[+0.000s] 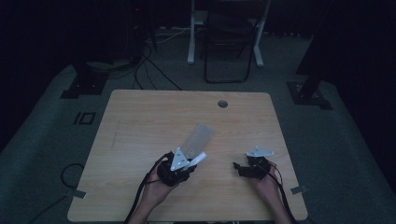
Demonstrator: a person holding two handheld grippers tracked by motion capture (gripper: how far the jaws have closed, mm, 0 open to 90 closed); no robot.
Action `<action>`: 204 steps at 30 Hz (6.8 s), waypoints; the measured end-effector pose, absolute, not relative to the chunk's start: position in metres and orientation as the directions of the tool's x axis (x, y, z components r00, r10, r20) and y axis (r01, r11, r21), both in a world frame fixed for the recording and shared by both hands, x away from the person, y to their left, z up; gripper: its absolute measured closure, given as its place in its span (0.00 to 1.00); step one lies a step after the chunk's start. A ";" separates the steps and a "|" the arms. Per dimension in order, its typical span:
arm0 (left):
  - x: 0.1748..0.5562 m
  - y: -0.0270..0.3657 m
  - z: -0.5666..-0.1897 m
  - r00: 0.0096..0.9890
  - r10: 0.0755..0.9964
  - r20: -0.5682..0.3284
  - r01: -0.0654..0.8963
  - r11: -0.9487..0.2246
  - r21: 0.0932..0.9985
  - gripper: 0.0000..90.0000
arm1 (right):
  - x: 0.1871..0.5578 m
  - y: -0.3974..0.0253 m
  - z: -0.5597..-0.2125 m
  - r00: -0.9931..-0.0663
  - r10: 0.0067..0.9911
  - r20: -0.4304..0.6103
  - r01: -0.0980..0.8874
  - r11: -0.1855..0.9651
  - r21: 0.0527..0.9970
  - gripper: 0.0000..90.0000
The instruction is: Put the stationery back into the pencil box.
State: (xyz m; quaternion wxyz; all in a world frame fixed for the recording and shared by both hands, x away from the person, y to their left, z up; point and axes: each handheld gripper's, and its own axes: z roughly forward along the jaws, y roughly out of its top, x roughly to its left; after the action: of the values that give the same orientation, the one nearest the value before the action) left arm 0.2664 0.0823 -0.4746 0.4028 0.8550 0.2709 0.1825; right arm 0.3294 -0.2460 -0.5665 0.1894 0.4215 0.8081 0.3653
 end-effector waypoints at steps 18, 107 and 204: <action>0.267 0.093 -0.460 0.778 0.616 0.121 0.290 -0.524 0.801 0.79 | 0.329 -0.246 -0.567 -0.573 0.820 0.002 0.543 0.378 0.750 0.29; 0.319 0.109 -0.460 0.671 0.736 0.088 0.377 -0.441 0.814 0.79 | 0.329 -0.246 -0.567 -0.573 0.820 0.001 0.542 0.378 0.750 0.29; 0.353 0.109 -0.504 0.642 0.766 0.033 0.485 -0.439 0.756 0.79 | 0.329 -0.246 -0.567 -0.572 0.820 0.002 0.544 0.377 0.750 0.29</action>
State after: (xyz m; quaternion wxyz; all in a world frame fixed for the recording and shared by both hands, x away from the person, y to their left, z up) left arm 0.3530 0.1091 -0.5039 0.3706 0.8268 0.3784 0.1894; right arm 0.3293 -0.2460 -0.5666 0.1891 0.4219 0.8080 0.3652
